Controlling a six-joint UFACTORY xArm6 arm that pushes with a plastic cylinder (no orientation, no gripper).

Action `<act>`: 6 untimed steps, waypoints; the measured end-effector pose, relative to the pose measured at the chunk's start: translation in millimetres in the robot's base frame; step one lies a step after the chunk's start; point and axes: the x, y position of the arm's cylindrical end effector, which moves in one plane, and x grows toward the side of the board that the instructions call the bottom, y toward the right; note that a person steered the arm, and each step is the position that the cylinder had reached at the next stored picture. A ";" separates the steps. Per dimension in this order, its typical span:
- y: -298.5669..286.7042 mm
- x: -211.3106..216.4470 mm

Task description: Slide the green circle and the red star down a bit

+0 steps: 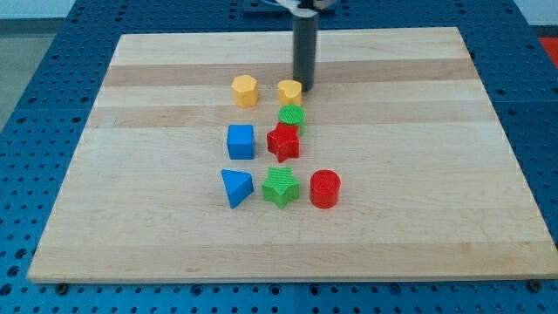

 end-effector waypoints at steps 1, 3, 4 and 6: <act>-26.2 0.9; 12.1 15.5; 11.5 40.4; -6.6 76.5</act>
